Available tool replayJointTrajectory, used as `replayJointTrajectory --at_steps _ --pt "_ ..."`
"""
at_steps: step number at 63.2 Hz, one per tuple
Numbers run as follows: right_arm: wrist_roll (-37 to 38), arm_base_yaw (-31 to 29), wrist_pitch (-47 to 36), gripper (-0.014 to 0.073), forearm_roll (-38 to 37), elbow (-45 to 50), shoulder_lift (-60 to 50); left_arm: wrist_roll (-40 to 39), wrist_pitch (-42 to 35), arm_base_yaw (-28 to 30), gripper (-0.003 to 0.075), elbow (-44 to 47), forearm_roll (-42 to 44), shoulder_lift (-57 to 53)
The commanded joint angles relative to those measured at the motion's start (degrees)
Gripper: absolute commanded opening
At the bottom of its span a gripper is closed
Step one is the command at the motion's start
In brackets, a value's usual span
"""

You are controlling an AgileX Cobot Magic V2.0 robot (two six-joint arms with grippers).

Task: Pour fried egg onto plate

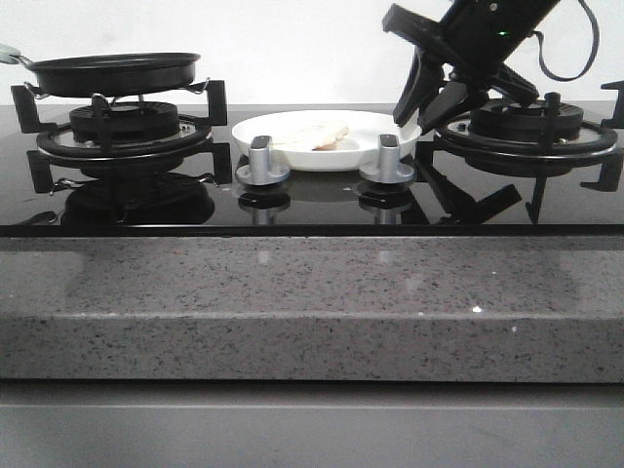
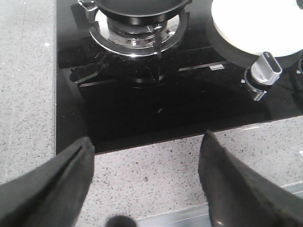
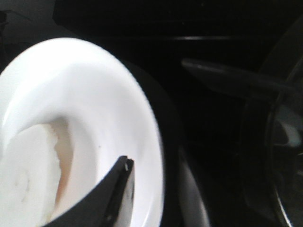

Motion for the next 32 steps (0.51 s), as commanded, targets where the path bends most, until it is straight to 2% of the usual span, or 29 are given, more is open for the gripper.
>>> replayJointTrajectory --at_steps 1,14,22,32 --pt "-1.94 -0.13 -1.96 0.0272 0.39 -2.08 -6.51 -0.73 -3.89 -0.42 0.0459 -1.47 -1.33 -0.11" --pt "-2.15 1.63 0.53 0.0272 -6.96 1.01 -14.64 -0.73 -3.67 -0.42 0.0459 -1.47 -1.31 -0.11" --pt "-2.15 4.18 -2.09 0.0272 -11.58 8.72 -23.10 -0.73 -3.07 -0.42 0.0459 -1.47 -1.31 -0.11" --pt "-2.15 5.26 -3.17 0.0272 -12.37 19.46 -34.01 -0.73 -3.07 -0.42 0.0459 -1.47 -1.31 -0.11"
